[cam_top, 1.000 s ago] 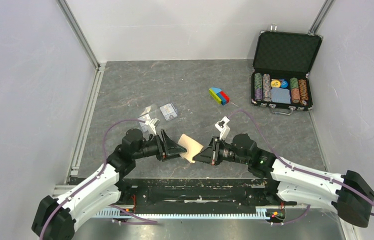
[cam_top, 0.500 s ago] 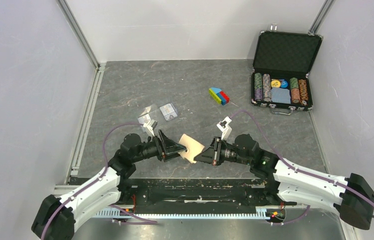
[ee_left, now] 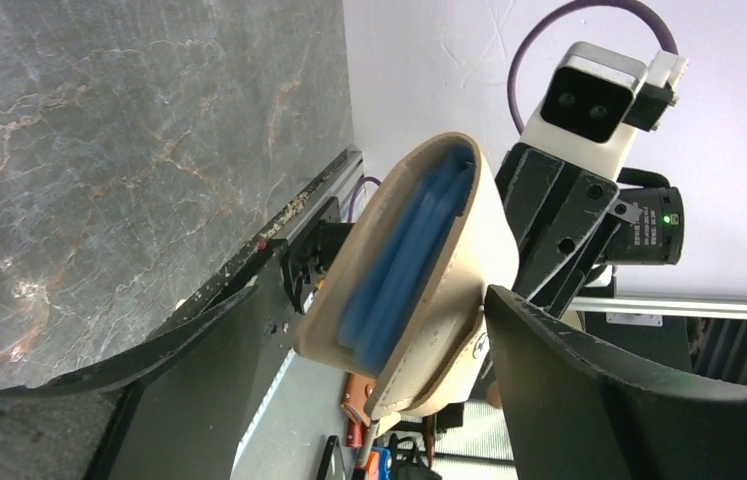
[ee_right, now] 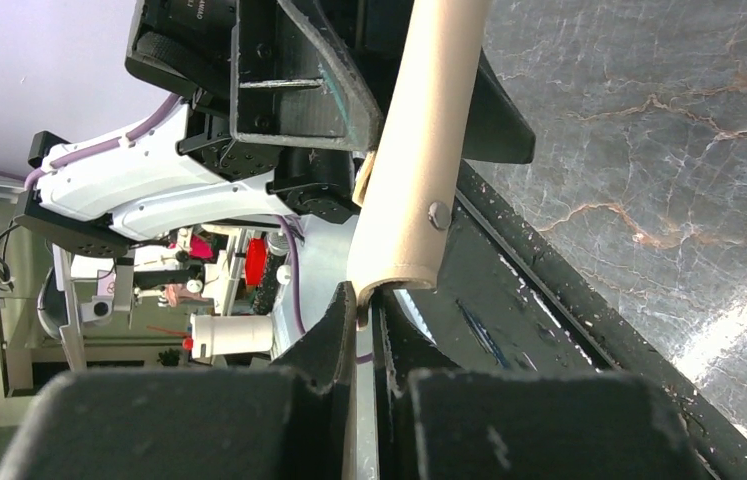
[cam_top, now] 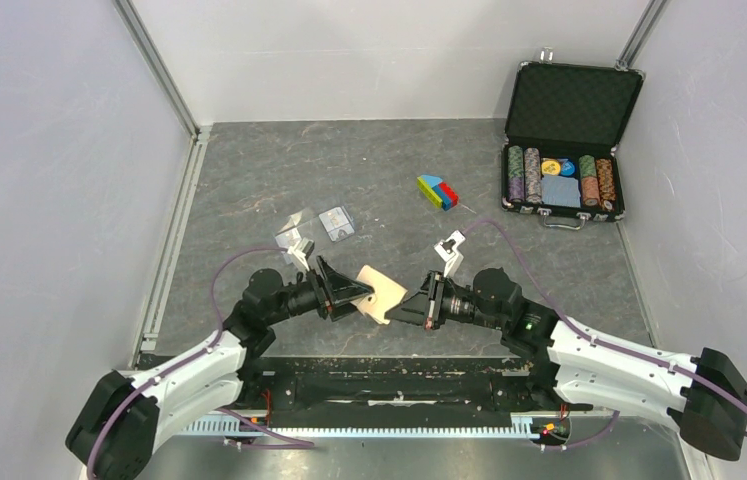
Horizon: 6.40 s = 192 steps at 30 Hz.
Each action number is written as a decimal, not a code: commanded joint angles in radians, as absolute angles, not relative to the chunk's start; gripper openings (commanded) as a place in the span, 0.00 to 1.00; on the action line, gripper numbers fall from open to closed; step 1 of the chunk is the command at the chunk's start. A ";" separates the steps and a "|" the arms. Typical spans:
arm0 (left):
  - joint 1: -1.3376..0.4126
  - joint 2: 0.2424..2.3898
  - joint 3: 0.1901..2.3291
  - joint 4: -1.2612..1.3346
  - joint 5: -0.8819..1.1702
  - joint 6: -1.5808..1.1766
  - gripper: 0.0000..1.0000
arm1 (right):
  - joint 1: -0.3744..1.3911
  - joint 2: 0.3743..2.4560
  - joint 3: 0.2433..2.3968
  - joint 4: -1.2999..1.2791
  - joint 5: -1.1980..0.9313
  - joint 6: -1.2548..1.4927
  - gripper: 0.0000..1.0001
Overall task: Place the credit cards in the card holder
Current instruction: Pick up the card holder from the corner of the board, then open the card holder at the center of the board.
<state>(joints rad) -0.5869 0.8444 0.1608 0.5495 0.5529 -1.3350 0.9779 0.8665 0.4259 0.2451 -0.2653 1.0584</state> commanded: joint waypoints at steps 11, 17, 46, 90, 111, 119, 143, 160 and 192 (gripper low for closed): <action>-0.591 0.716 0.141 0.609 0.462 -1.345 0.66 | 0.980 0.856 0.458 0.270 -0.291 1.057 0.00; -0.592 0.807 0.170 0.732 0.558 -1.353 0.50 | 0.980 0.876 0.443 0.290 -0.298 1.060 0.00; -0.655 0.910 0.678 -0.276 0.883 -0.715 0.02 | 0.881 0.824 0.613 -0.050 -0.596 0.721 0.96; -0.932 0.974 0.839 -0.688 0.098 -0.816 0.75 | 0.886 0.844 0.551 -0.146 -0.293 0.827 0.00; -1.179 1.335 1.071 -0.696 -0.234 -0.883 0.45 | 0.887 0.868 0.523 -0.149 -0.329 0.833 0.00; -1.173 1.391 1.084 -0.728 -0.301 -0.902 0.20 | 0.886 0.882 0.514 -0.149 -0.352 0.821 0.00; -0.983 1.172 0.871 -0.532 0.022 -0.871 0.57 | 0.885 0.845 0.512 -0.206 -0.312 0.806 0.00; -1.057 1.228 0.838 -0.543 0.054 -0.895 0.34 | 0.885 0.833 0.525 -0.212 -0.298 0.824 0.00; -1.056 1.160 1.305 -0.823 0.088 -0.283 0.02 | 0.867 0.747 0.848 -0.416 -0.136 0.406 0.98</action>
